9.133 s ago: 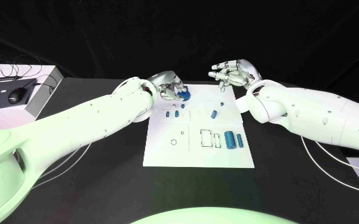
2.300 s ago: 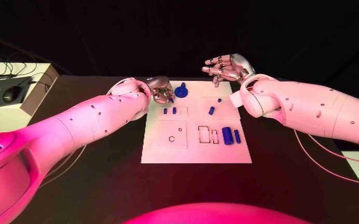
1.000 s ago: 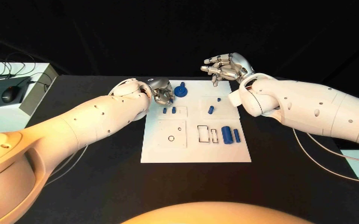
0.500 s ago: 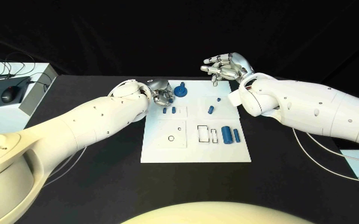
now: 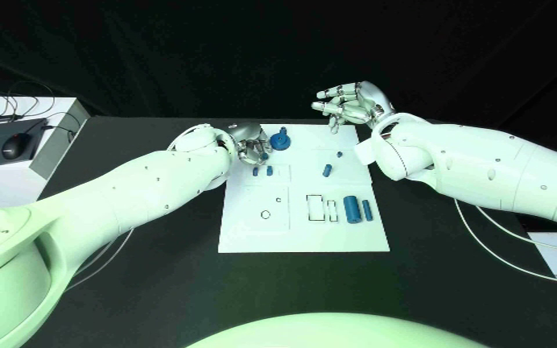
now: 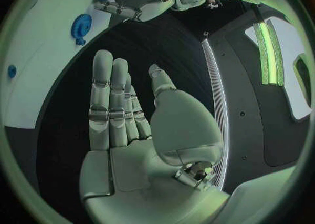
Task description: Assemble the parts on the task board
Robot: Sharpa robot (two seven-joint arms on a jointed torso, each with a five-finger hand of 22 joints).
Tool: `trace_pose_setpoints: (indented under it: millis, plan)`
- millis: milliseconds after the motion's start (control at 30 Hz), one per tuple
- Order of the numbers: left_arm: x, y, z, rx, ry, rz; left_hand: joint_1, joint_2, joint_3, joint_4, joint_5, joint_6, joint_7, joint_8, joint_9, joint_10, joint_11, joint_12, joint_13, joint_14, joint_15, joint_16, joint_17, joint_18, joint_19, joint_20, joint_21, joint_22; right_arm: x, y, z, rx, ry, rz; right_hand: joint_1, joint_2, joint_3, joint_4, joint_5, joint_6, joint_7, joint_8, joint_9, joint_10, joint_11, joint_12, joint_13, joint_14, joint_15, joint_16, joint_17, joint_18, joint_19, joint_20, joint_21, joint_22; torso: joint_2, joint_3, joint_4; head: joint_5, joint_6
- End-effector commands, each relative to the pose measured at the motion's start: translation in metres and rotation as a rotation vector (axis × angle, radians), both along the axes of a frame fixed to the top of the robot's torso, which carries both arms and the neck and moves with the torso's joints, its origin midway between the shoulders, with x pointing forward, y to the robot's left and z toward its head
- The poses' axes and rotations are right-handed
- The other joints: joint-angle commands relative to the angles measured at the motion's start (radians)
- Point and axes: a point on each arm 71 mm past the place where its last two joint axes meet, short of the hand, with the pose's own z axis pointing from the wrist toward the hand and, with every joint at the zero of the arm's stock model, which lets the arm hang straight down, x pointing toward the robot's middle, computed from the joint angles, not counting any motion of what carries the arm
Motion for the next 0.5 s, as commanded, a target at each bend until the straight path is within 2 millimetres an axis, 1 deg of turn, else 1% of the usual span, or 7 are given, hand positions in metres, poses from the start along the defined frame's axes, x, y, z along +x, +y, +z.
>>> trace_pose_setpoints:
  millis: [33, 200, 267, 500]
  plan:
    - [-0.0016, -0.0028, 0.0006, -0.007, -0.010, -0.011, 0.002, -0.012, -0.002, 0.003, -0.005, -0.008, 0.002, -0.001, -0.001, -0.006, 0.002, 0.005, 0.000, -0.007, -0.002, 0.005, -0.004, 0.021, 0.001, 0.007, -0.005, 0.002, -0.0001, 0.0010, 0.0007, 0.006, -0.006, 0.014, -0.001, 0.008, 0.001, -0.001, 0.003, 0.002, 0.006, -0.006, 0.000, -0.001, -0.006, -0.001, -0.001, -0.005, 0.000, 0.006, 0.002, 0.011, -0.007, 0.000, 0.005, 0.001, 0.000, -0.0001, 0.0002, 0.000, 0.001]
    - [-0.0019, -0.0011, 0.0015, -0.012, -0.018, -0.007, 0.004, -0.011, -0.003, 0.003, -0.006, 0.008, 0.004, 0.000, 0.000, -0.001, 0.000, 0.008, 0.001, -0.005, -0.003, 0.007, -0.007, 0.022, 0.003, 0.007, -0.004, 0.003, -0.0001, 0.0007, 0.0006, 0.005, -0.006, 0.014, -0.001, 0.008, 0.001, -0.001, 0.003, 0.002, 0.006, -0.006, 0.000, -0.001, -0.006, -0.001, -0.001, -0.005, 0.000, 0.006, 0.002, 0.011, -0.007, 0.000, 0.005, 0.001, 0.000, -0.0002, 0.0003, 0.000, 0.001]
    - [-0.0019, -0.0004, 0.0016, -0.011, -0.018, -0.005, 0.005, -0.010, -0.004, 0.003, -0.006, 0.038, 0.006, 0.001, 0.001, 0.001, -0.001, 0.010, 0.001, -0.004, -0.004, 0.009, -0.009, 0.022, 0.004, 0.006, -0.004, 0.004, -0.0001, 0.0006, 0.0005, 0.005, -0.006, 0.013, -0.001, 0.008, 0.001, -0.001, 0.003, 0.002, 0.006, -0.006, 0.000, -0.001, -0.006, -0.001, -0.001, -0.005, 0.000, 0.006, 0.002, 0.011, -0.007, 0.000, 0.005, 0.001, 0.000, 0.0000, 0.0001, 0.000, 0.001]
    - [-0.0017, 0.0013, 0.0011, -0.005, -0.013, 0.004, 0.011, -0.004, -0.019, -0.001, -0.006, 0.061, 0.011, 0.002, 0.002, -0.026, 0.002, 0.040, 0.001, -0.007, -0.003, 0.015, -0.017, 0.020, 0.003, 0.004, -0.005, 0.008, -0.0001, 0.0006, 0.0004, 0.005, -0.005, 0.013, -0.001, 0.008, 0.001, -0.001, 0.003, 0.002, 0.006, -0.006, 0.000, -0.001, -0.006, -0.001, -0.001, -0.005, 0.000, 0.006, 0.002, 0.011, -0.007, 0.000, 0.005, 0.001, 0.000, -0.0002, 0.0008, 0.000, 0.001]
